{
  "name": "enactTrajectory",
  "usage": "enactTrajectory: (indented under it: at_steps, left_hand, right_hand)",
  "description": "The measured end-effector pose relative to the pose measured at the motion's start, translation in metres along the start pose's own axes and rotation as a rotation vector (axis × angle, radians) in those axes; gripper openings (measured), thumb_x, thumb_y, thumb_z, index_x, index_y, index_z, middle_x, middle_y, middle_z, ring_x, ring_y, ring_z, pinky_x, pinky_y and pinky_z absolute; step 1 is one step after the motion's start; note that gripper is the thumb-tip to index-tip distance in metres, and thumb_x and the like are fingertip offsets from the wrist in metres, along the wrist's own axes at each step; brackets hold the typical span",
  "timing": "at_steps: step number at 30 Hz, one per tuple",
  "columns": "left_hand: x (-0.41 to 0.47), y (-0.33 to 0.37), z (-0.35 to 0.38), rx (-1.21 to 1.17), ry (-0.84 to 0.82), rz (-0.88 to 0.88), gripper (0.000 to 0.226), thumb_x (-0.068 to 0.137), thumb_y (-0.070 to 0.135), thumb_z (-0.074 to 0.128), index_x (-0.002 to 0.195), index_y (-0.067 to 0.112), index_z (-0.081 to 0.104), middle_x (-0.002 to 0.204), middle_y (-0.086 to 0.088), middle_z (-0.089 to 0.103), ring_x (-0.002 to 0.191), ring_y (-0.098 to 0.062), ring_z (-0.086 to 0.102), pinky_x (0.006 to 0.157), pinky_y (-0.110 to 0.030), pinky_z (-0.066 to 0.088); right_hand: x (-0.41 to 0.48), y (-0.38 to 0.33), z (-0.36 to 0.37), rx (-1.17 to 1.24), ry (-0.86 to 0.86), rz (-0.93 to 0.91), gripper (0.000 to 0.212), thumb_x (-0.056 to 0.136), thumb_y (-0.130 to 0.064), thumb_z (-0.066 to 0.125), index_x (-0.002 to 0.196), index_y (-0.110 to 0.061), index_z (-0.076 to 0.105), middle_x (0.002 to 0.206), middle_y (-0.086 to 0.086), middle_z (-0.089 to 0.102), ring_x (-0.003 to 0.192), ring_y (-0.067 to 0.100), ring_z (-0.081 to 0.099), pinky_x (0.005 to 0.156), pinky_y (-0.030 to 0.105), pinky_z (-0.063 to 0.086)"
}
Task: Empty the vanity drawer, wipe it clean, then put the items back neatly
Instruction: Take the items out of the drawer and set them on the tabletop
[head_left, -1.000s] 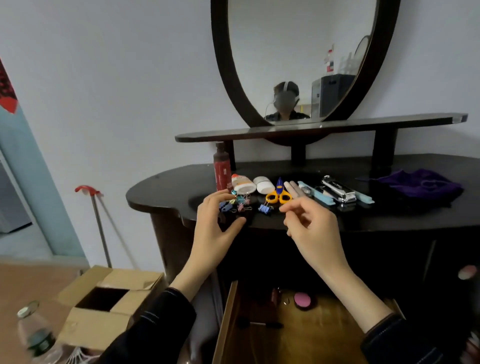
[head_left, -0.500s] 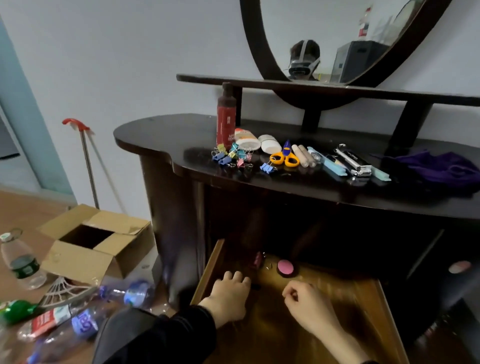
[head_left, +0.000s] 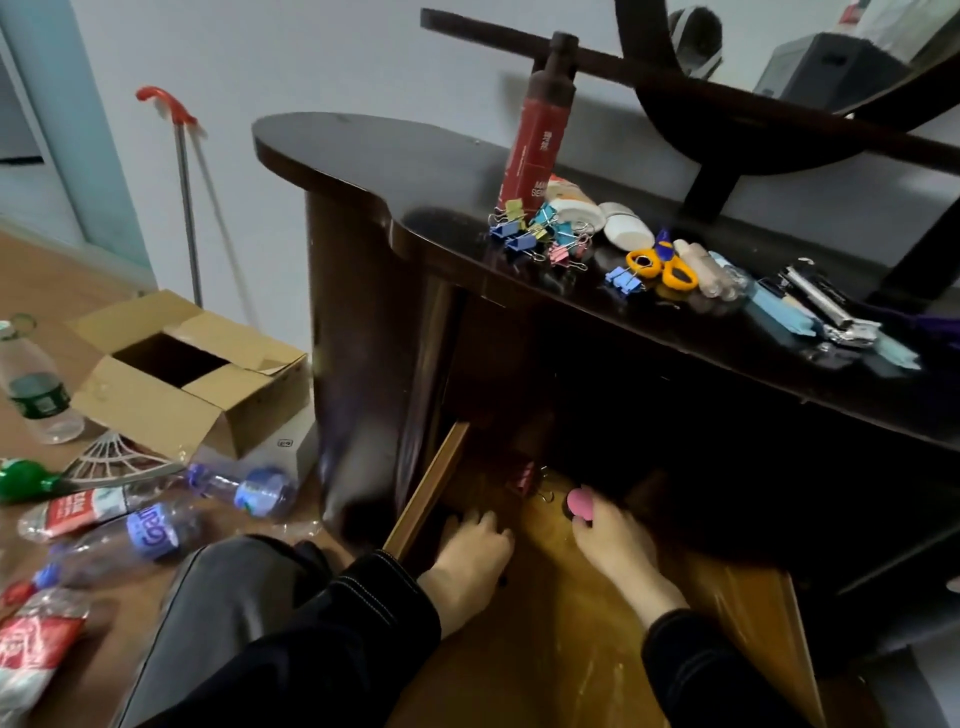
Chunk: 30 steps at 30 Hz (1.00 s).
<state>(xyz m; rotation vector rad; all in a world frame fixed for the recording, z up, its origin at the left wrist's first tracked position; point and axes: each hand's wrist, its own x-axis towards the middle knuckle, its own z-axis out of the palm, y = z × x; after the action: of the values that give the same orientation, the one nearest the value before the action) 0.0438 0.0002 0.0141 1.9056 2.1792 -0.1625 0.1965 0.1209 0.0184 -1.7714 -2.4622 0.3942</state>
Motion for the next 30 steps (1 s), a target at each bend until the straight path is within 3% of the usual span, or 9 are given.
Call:
enactTrajectory:
  at_steps: [5,9,12,15,18,21,23,27,30]
  left_hand:
    - [-0.001,0.003,-0.003,-0.043,0.017,0.055,0.048,0.095,0.001,0.054,0.142,0.008,0.046,0.143,-0.017,0.044,0.135,-0.038,0.037,0.110,-0.051,0.036]
    - [-0.004,0.005,-0.001,-0.352,0.107,0.005,0.043,0.096,-0.003,0.049,0.137,0.011,0.043,0.128,-0.011,0.046,0.105,-0.034,0.060,0.084,-0.039,0.055]
    - [-0.005,0.006,-0.004,-0.472,0.167,-0.015,0.022,0.103,0.012,0.045,0.125,0.013,0.045,0.116,-0.009,0.057,0.092,-0.032,0.065,0.078,-0.043,0.057]
    - [-0.007,0.006,-0.007,-0.543,0.233,0.025,0.017,0.103,0.025,0.047,0.117,0.016,0.048,0.104,-0.005,0.066,0.083,-0.026,0.068,0.072,-0.042,0.058]
    - [-0.012,0.003,-0.015,-0.616,0.273,0.052,0.024,0.097,0.024,0.052,0.121,0.019,0.049,0.105,-0.001,0.067,0.083,-0.021,0.069,0.073,-0.039,0.059]
    - [-0.025,0.005,-0.026,-0.673,0.285,0.126,0.028,0.094,0.022,0.054,0.122,0.021,0.050,0.109,0.001,0.066,0.086,-0.016,0.068,0.075,-0.038,0.058]
    - [-0.034,0.009,-0.038,-0.708,0.329,0.209,0.027,0.096,0.022,0.054,0.123,0.023,0.051,0.109,0.003,0.067,0.086,-0.012,0.067,0.075,-0.035,0.057]
    - [-0.064,0.020,-0.084,-0.751,0.544,0.404,0.027,0.097,0.029,0.056,0.124,0.034,0.054,0.102,0.020,0.067,0.092,-0.001,0.065,0.077,-0.026,0.054]
    - [-0.092,0.024,-0.131,-0.781,0.702,0.505,0.020,0.095,0.037,0.056,0.115,0.038,0.056,0.081,0.015,0.067,0.074,-0.006,0.066,0.066,-0.033,0.052]
  right_hand:
    - [0.015,-0.009,0.018,-0.135,-0.033,-0.016,0.051,0.103,-0.044,0.048,0.152,-0.034,0.035,0.141,0.002,0.055,0.122,0.022,0.060,0.084,0.030,0.051]
    - [0.013,-0.006,0.027,-0.269,-0.003,-0.032,0.054,0.101,-0.045,0.052,0.151,-0.036,0.033,0.145,0.007,0.049,0.116,0.026,0.063,0.081,0.033,0.056]
    - [0.004,0.002,0.027,-0.211,-0.044,-0.006,0.053,0.097,-0.044,0.059,0.145,-0.036,0.037,0.146,0.006,0.045,0.111,0.026,0.066,0.077,0.032,0.057]
    - [-0.018,0.012,0.017,-0.090,-0.066,-0.019,0.041,0.090,-0.049,0.062,0.125,-0.039,0.043,0.132,-0.002,0.047,0.098,0.024,0.066,0.074,0.034,0.057]
    - [-0.054,0.021,-0.003,0.045,-0.029,-0.048,0.038,0.080,-0.065,0.058,0.104,-0.040,0.042,0.104,-0.014,0.052,0.083,0.010,0.060,0.072,0.032,0.055]
    - [-0.097,0.023,-0.041,0.119,0.048,-0.107,0.048,0.074,-0.078,0.051,0.101,-0.039,0.043,0.092,-0.018,0.053,0.076,0.004,0.057,0.060,0.020,0.046]
    - [-0.120,0.019,-0.075,0.158,0.114,-0.204,0.053,0.073,-0.082,0.045,0.102,-0.038,0.044,0.089,-0.018,0.055,0.076,0.004,0.059,0.056,0.018,0.046]
    - [-0.156,-0.001,-0.153,0.316,0.280,-0.388,0.038,0.077,-0.072,0.056,0.099,-0.042,0.048,0.084,-0.018,0.058,0.077,0.005,0.059,0.059,0.020,0.048]
    - [-0.169,-0.023,-0.210,0.497,0.456,-0.503,0.029,0.077,-0.057,0.066,0.094,-0.036,0.054,0.073,-0.011,0.054,0.067,0.013,0.055,0.062,0.033,0.049]
